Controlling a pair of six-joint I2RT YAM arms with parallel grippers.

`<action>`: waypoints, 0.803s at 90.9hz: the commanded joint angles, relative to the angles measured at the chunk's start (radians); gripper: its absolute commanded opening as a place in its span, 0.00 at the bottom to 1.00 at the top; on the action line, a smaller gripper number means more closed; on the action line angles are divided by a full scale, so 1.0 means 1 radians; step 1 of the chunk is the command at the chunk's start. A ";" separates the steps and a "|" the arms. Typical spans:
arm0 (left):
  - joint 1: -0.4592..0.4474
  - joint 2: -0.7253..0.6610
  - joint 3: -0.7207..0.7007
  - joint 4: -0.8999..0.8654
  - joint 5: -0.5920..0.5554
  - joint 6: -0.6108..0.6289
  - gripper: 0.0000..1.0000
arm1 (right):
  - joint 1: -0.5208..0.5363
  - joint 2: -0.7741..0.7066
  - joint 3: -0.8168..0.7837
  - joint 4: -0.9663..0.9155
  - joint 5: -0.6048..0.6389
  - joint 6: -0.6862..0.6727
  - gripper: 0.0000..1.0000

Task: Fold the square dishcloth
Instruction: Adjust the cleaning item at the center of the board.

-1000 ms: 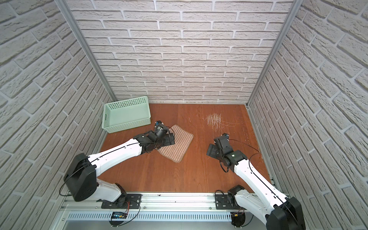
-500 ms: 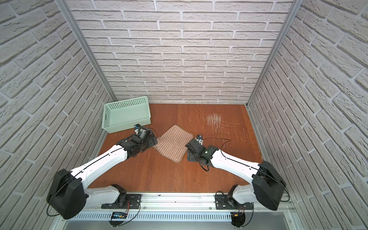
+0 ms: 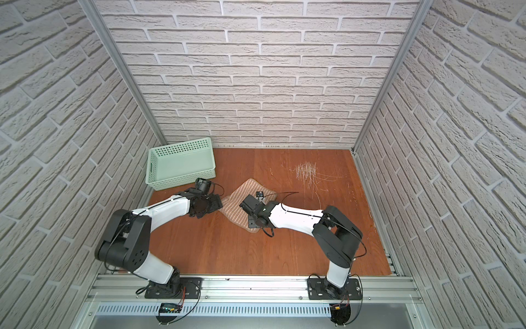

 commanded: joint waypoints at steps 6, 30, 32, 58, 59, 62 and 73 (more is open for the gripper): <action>0.007 0.072 0.058 0.043 0.066 0.057 0.74 | 0.007 0.081 0.033 -0.006 -0.047 -0.012 0.40; -0.016 0.071 0.027 0.007 0.068 0.052 0.44 | -0.004 0.122 0.017 -0.081 -0.033 0.021 0.23; -0.025 0.063 0.022 0.000 0.059 0.048 0.41 | -0.006 0.116 0.009 -0.089 -0.025 0.024 0.23; -0.242 -0.031 -0.042 -0.068 -0.082 -0.119 0.13 | -0.055 -0.037 -0.119 -0.219 0.088 0.025 0.22; -0.250 -0.036 -0.045 -0.068 -0.085 -0.130 0.13 | -0.057 -0.043 -0.122 -0.222 0.091 0.025 0.22; -0.283 -0.048 -0.055 -0.066 -0.096 -0.162 0.16 | -0.063 -0.071 -0.140 -0.236 0.099 0.023 0.22; -0.418 -0.081 -0.079 -0.069 -0.146 -0.301 0.39 | -0.090 -0.149 -0.199 -0.282 0.124 0.016 0.24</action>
